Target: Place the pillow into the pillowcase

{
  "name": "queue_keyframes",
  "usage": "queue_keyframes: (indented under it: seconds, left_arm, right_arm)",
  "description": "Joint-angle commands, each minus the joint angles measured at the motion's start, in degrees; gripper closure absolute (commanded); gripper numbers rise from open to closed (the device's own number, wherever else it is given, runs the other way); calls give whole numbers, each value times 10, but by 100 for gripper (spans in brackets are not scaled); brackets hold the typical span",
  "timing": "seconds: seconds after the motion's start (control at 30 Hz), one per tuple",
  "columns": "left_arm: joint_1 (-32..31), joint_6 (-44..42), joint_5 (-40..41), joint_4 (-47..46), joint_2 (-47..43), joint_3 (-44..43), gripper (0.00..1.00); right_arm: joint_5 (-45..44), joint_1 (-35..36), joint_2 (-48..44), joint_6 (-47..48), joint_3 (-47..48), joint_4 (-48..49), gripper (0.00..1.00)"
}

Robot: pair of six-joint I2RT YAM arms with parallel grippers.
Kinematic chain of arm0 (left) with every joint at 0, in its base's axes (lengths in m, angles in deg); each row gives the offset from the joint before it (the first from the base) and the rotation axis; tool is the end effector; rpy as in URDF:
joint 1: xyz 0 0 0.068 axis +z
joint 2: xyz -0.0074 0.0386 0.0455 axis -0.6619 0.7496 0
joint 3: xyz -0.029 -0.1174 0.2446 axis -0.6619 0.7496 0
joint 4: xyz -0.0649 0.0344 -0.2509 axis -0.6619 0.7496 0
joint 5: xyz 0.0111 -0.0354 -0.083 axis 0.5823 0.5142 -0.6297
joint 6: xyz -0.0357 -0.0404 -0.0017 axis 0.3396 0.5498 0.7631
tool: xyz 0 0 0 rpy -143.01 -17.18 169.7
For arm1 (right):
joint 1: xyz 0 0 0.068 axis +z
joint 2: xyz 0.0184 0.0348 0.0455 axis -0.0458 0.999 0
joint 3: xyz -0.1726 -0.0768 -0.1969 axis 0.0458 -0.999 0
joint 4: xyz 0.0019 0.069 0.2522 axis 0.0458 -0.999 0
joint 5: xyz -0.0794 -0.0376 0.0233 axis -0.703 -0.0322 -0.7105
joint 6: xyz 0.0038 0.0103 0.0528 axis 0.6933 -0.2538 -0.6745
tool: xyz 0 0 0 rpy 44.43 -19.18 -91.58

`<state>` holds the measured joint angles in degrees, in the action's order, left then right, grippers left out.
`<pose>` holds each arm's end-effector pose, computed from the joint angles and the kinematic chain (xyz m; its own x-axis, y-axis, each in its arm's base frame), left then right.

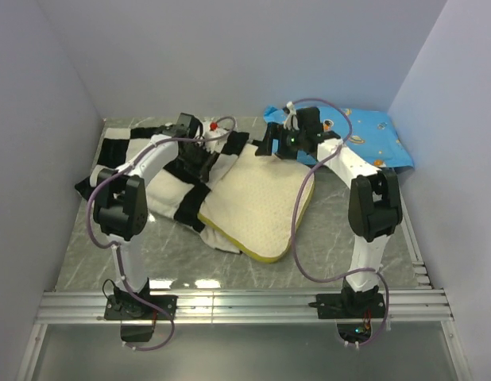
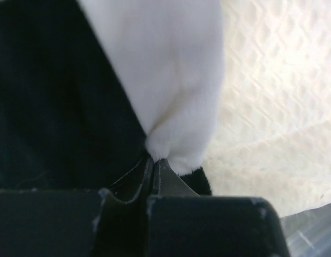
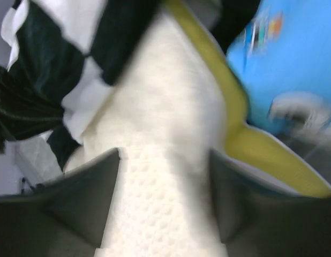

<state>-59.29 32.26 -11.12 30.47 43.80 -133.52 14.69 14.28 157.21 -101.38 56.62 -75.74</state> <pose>0.3817 -0.1370 0.2313 -0.7291 0.5284 -0.4351 0.6573 0.7177 -0.2298 0.4076 0.1432 0.2432 -0.8162 0.0869 -0.5712 -0.3419 0.7243 0.5988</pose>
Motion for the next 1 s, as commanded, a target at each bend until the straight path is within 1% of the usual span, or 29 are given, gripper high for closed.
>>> queue_keyframes:
  seconds: [0.0, 0.03, 0.07, 0.1, 0.17, 0.2, 0.23, 0.27, 0.3, 0.37, 0.4, 0.43, 0.47, 0.5, 0.53, 0.57, 0.6, 0.67, 0.7, 0.77, 0.8, 0.83, 0.87, 0.9, 0.93, 0.97]
  left_arm:
    - [3, 8, -14, -79, -8, -53, 100]
    - [3, 11, -17, -84, -16, -43, 100]
    - [3, 23, -34, -87, -26, -30, 100]
    - [3, 32, -37, -92, -35, -3, 100]
    - [3, 67, -52, -111, -58, 37, 100]
    - [3, 76, -57, -117, -67, 49, 100]
    - [2, 87, -60, -122, -72, 60, 100]
    - [2, 108, -66, -137, -76, 82, 100]
    - [2, 118, -65, -143, -83, 90, 100]
    - [2, 145, -66, -156, -89, 112, 100]
    - [2, 152, -63, -167, -93, 118, 100]
    - [2, 161, -60, -174, -95, 124, 100]
    - [2, 171, -60, -181, -100, 137, 100]
    - [2, 171, -59, -192, -106, 143, 100]
    - [2, 192, -60, -195, -108, 147, 100]
    - [2, 197, -63, -197, -110, 154, 100]
    - [2, 196, -68, -196, -112, 155, 100]
    - [2, 190, -86, -197, -117, 166, 100]
    - [2, 189, -90, -197, -124, 171, 100]
    - [2, 184, -120, -197, -131, 186, 100]
    - [2, 184, -131, -196, -136, 191, 100]
    - [1, 184, -164, -192, -136, 194, 100]
    - [-4, 183, -179, -188, -134, 198, 99]
    - [-11, 186, -190, -188, -130, 200, 99]
    - [-22, 188, -199, -189, -128, 202, 99]
    - [-51, 188, -214, -191, -127, 199, 99]
  right_arm:
    - [0, -2, 13, 62, 126, -82, 3]
    - [-9, -8, 13, 106, 154, -107, 2]
    - [-21, -23, 15, 124, 181, -130, 2]
    - [-30, -33, 17, 140, 235, -153, 1]
    - [-46, -52, 22, 175, 285, -221, 1]
    - [-45, -70, 22, 188, 322, -290, 0]
    - [-43, -78, 16, 212, 328, -327, 0]
    - [-37, -84, 4, 216, 316, -353, 0]
    - [-31, -97, -37, 237, 247, -380, 0]
    - [-17, -110, -91, 251, 140, -382, 0]
    - [-15, -116, -133, 255, 43, -386, 0]
    - [-13, -118, -148, 264, 1, -389, 0]
    - [2, -117, -163, 267, -77, -391, 0]
    - [18, -118, -181, 266, -115, -376, 0]
    - [45, -120, -192, 273, -154, -361, 0]
    - [95, -120, -199, 281, -187, -346, 0]
    - [113, -116, -203, 283, -233, -319, 0]
    - [139, -105, -196, 271, -260, -287, 0]
    - [165, -101, -180, 264, -268, -259, 0]
    - [200, -87, -161, 222, -269, -223, 0]
    - [230, -79, -143, 180, -267, -187, 0]
    - [244, -72, -135, 158, -268, -162, 0]
    - [247, -52, -131, 134, -278, -131, 1]
    - [245, -40, -128, 91, -284, -65, 5]
    - [243, -27, -127, 72, -291, -34, 25]
    - [244, 1, -127, 49, -305, 0, 42]
